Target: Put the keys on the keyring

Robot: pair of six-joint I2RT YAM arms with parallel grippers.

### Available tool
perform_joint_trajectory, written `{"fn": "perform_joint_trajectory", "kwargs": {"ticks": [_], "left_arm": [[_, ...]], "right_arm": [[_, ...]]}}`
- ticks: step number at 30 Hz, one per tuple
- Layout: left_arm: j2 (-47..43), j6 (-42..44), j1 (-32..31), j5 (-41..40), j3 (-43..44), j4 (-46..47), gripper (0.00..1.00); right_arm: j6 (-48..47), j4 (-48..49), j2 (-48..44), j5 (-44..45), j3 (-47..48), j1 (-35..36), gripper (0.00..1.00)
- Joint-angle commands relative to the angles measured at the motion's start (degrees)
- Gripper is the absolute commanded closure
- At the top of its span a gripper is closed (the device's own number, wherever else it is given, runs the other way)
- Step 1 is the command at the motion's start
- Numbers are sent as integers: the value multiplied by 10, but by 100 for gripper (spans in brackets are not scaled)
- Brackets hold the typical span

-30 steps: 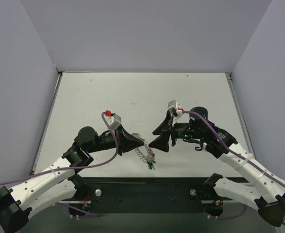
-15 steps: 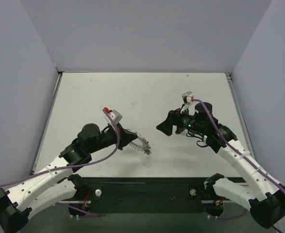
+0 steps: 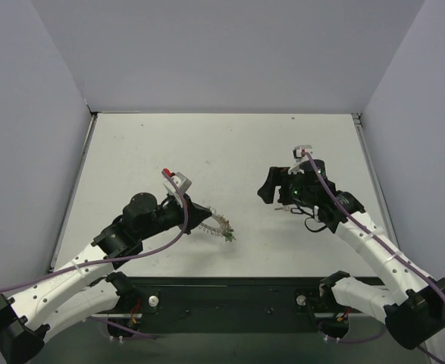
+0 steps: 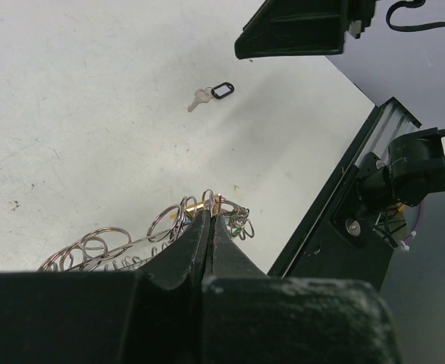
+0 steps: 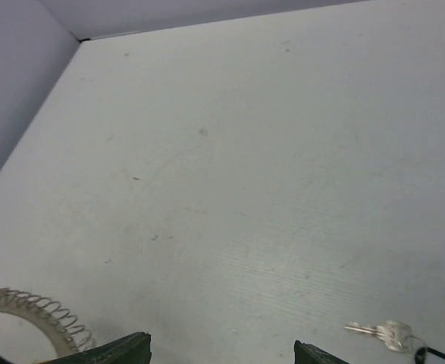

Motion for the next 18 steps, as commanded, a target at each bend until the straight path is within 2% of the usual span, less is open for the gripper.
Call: {"fn": "perform_joint_trajectory", "kwargs": {"ticks": [1,5,13,14,18], "left_arm": [[-9,15,-1,-4,38,29,100],[-7,19,-1,-1,36,31,100],[-10,24,1,14,30,41,100],[-10,24,1,17,30,43,100],[-16,22,0,19,24,50,100]], "right_arm": [[27,-83,46,144,32,-13,27],[41,-125,94,183,42,-36,27],[48,-123,187,153,34,-97,29],[45,-122,196,150,35,-103,34],[37,-117,241,152,50,-112,41]]}}
